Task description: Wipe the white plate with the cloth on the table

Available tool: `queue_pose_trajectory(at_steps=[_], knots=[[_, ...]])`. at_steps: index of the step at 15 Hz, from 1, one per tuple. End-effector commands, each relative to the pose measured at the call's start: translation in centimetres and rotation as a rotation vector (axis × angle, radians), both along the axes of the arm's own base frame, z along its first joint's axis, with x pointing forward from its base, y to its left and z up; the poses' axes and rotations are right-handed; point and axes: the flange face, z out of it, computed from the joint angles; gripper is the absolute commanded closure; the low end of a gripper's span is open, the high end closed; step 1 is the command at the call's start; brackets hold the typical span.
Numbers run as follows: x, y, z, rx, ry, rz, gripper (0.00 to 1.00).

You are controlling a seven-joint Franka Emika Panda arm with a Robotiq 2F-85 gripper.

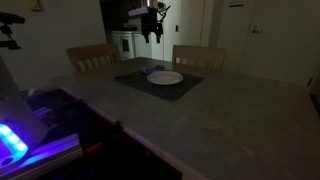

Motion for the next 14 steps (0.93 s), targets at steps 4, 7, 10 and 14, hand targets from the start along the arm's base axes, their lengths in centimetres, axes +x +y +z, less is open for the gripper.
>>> queue_pose_trajectory(at_steps=[4,7,10,14], knots=[[2.8,0.8,-4.6,0.006,-0.005,-0.117,0.00],[3.4,1.3,-6.5,0.019,-0.019,-0.141,0.00],[3.6,1.9,-8.2,0.029,-0.020,-0.157,0.00],[3.2,2.6,-9.8,0.027,-0.007,-0.160,0.00]])
